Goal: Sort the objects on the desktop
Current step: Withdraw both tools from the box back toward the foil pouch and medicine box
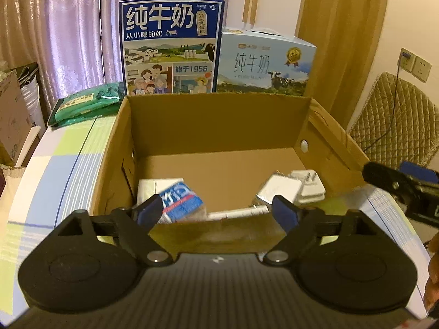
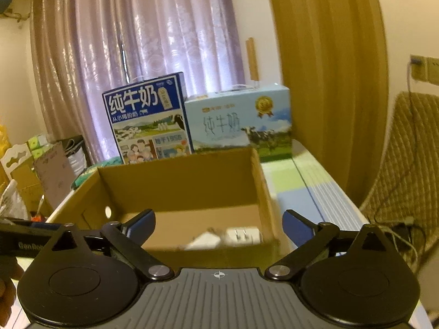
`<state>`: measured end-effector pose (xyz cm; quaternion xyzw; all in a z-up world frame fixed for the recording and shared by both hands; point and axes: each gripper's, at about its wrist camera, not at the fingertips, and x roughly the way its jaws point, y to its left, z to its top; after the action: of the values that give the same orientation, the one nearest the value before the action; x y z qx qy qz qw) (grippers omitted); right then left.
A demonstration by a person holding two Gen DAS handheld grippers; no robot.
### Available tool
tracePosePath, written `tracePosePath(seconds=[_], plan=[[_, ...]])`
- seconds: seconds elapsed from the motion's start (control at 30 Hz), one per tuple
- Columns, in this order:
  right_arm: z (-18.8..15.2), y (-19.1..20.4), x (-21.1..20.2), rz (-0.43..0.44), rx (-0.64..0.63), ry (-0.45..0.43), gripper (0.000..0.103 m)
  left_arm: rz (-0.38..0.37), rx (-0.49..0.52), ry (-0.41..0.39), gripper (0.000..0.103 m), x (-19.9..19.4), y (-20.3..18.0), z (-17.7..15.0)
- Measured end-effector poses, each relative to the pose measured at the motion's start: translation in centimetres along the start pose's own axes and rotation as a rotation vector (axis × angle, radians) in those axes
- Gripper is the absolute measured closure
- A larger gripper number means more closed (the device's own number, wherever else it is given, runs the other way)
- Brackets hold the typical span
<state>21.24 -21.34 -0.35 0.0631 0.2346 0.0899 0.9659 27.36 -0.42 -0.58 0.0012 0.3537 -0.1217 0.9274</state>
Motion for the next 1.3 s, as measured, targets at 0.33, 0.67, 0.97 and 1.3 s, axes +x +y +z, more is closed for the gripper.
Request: tracePosePath(seconds=[0.33, 0.67, 0.97, 1.3], plan=[[-3.0, 0.5, -6.0, -0.003, 0.012, 0.037, 0.002, 0.009, 0.014, 0.003, 0.008, -5.2, -0.7, -3.3], [-6.6, 1.2, -11.0, 0.011, 0.027, 0.096, 0.002, 0.043, -0.033, 0.033, 0.006, -10.7, 1.3, -7.7], [-8.6, 2.1, -13.1, 0.058, -0.031, 0.142, 0.002, 0.051, -0.013, 0.077, 0.006, -13.2, 1.9, -11.0], [-10.5, 2.1, -12.5, 0.068, -0.049, 0.199, 0.002, 0.017, 0.044, 0.112, 0.006, -12.3, 1.7, -12.0]])
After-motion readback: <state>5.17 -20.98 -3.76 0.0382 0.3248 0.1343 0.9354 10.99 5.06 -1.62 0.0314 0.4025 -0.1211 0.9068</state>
